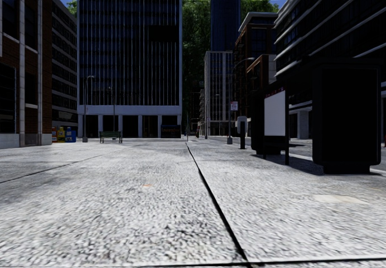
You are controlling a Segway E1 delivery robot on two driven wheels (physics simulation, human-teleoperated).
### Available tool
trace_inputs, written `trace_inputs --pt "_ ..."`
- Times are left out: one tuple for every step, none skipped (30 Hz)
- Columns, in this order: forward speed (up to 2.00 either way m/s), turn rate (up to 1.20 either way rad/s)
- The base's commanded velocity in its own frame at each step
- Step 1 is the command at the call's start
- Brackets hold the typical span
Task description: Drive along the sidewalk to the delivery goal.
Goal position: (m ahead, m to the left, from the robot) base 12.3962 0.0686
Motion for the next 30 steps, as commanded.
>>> trace_inputs --pt "2.00 0.00" --pt "2.00 0.00" --pt "2.00 0.00" --pt "2.00 0.00" --pt "2.00 0.00" --pt "2.00 0.00" --pt "2.00 0.13" --pt "2.00 0.20" --pt "2.00 0.21" --pt "2.00 0.21" --pt "2.00 0.18" --pt "2.00 0.07" --pt "2.00 0.00" --pt "2.00 0.00" --pt "2.00 0.00" --pt "2.00 0.00" --pt "2.00 0.00" --pt "2.00 0.00" --pt "2.00 0.00" --pt "2.00 0.00" --pt "2.00 0.00" --pt "2.00 0.00" --pt "2.00 0.00" --pt "2.00 0.10" --pt "2.00 0.10" --pt "2.00 0.17" --pt "2.00 0.25" --pt "2.00 0.37" --pt "2.00 0.37" --pt "2.00 0.41"
